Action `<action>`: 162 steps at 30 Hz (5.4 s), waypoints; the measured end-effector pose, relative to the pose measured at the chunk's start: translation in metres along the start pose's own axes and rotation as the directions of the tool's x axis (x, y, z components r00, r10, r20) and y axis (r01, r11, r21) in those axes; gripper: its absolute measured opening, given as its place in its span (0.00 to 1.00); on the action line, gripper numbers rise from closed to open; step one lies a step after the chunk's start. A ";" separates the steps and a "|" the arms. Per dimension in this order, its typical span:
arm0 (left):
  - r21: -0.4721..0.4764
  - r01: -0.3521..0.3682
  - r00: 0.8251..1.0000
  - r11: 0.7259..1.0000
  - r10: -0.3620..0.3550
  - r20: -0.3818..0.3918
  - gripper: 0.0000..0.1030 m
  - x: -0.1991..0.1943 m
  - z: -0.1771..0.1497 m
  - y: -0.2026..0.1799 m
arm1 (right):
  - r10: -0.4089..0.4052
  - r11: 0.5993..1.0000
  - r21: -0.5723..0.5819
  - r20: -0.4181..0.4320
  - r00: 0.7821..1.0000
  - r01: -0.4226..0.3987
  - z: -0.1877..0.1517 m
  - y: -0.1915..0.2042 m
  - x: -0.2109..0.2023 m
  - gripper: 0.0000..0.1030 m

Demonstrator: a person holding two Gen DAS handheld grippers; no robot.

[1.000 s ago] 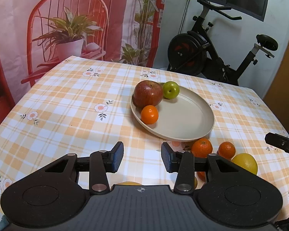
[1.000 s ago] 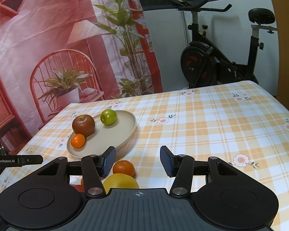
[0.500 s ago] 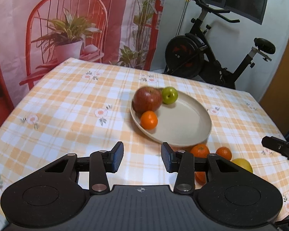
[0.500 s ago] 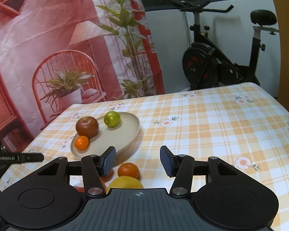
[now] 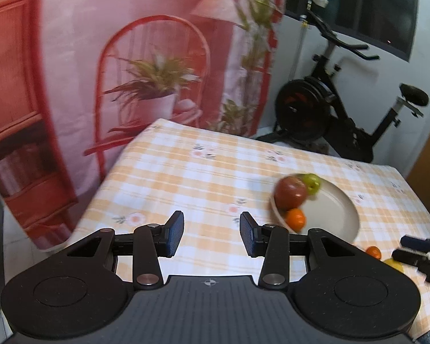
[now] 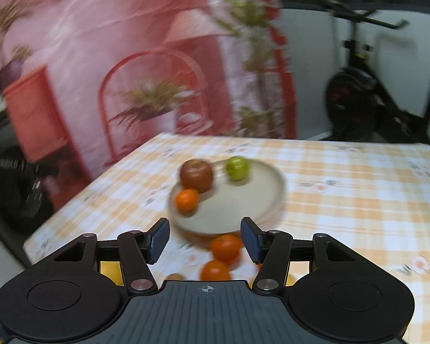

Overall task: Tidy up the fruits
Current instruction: 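Move the right tool to the large yellow lemon on the table, then close the right tool on the yellow lemon while the left tool pinches it too, then carry the lemon onto the beige plate and open both tools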

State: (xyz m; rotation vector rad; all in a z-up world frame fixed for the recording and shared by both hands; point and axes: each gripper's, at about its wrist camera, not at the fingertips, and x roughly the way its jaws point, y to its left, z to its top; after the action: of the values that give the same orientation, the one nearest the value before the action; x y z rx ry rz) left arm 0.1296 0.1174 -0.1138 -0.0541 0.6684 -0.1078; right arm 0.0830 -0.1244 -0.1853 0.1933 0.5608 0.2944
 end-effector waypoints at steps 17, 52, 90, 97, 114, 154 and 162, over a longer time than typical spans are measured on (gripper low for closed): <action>-0.053 0.198 0.973 0.979 -0.203 -0.113 0.43 0.034 -0.051 -0.002 | 0.128 0.963 -0.201 -0.256 0.958 -0.182 -0.003 0.082 0.051 0.53; -0.181 0.367 0.880 0.913 -0.403 -0.250 0.43 0.072 -0.075 -0.028 | 0.202 0.932 -0.197 -0.413 0.888 -0.304 -0.033 0.105 0.095 0.49; -0.067 0.482 0.866 0.874 -0.486 -0.119 0.42 0.108 0.028 -0.120 | 0.151 0.976 -0.144 -0.093 0.984 -0.164 0.064 -0.001 0.078 0.49; -0.056 0.460 0.869 0.886 -0.462 -0.175 0.42 0.150 0.045 -0.135 | 0.147 0.980 -0.112 -0.126 0.981 -0.162 0.077 -0.036 0.114 0.49; -0.026 0.388 0.874 0.921 -0.377 -0.305 0.42 0.226 0.056 -0.153 | 0.147 0.985 -0.057 -0.234 0.961 -0.164 0.071 -0.085 0.191 0.49; 0.098 0.230 0.962 0.968 -0.211 -0.171 0.40 0.165 0.039 -0.148 | -0.017 1.000 0.008 -0.034 0.999 0.017 0.044 -0.114 0.077 0.50; 0.107 0.177 0.982 0.978 -0.168 -0.088 0.40 0.120 0.012 -0.141 | -0.105 0.983 0.160 0.072 0.992 0.093 -0.010 -0.141 0.033 0.50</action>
State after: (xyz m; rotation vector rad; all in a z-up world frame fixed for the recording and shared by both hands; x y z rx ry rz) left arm 0.2194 -0.0367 -0.1660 0.0021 0.7341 -0.3167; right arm 0.1354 -0.2450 -0.2464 0.3262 0.5119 0.1451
